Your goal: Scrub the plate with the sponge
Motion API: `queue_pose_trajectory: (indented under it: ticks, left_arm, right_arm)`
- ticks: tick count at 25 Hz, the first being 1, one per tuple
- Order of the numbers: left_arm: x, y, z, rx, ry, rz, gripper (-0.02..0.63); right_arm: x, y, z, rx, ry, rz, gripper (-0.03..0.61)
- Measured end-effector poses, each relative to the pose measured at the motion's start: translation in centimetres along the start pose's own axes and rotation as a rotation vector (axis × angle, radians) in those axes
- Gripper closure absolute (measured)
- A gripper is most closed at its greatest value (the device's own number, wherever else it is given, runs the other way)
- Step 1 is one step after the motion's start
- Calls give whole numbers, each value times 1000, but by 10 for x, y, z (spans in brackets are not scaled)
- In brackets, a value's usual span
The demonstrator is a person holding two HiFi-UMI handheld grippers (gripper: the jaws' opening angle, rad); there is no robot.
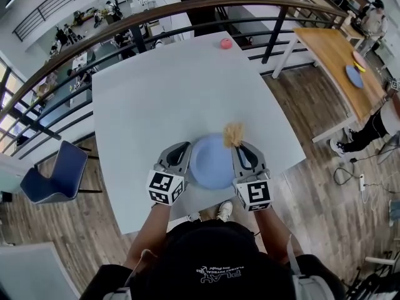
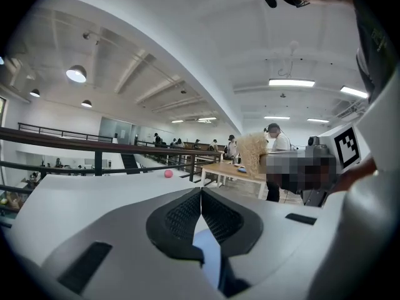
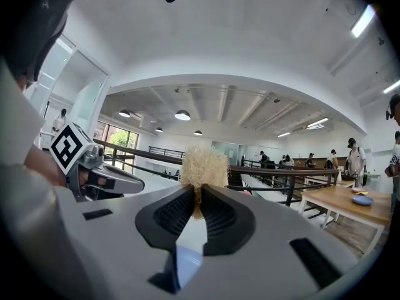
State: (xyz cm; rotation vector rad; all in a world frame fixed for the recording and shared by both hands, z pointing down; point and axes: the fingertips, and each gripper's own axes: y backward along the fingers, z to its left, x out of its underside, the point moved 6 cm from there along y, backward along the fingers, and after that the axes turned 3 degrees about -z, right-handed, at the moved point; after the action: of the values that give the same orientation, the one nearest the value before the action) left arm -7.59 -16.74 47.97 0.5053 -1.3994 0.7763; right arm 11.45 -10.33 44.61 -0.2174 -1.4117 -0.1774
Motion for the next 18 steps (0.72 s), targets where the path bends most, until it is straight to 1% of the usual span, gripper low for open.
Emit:
queue_pose_trajectory:
  ticks: [5,8,13,18]
  left_arm:
    - [15,-6,1,-26,16,34,601]
    - [26,-7,0,-39,44,84,601]
    - [50,-12,3,-61,68,155,601]
    - [77,-14,1,-66,104,224,601]
  right_arm:
    - [21,-2,-5,-21,-17,49,534]
    - [35,-1,-6,-38,-29,78,534]
    - [62,-4,-7,-62,-53,125,534]
    - [87,-6,-5,-76,-71,176,534]
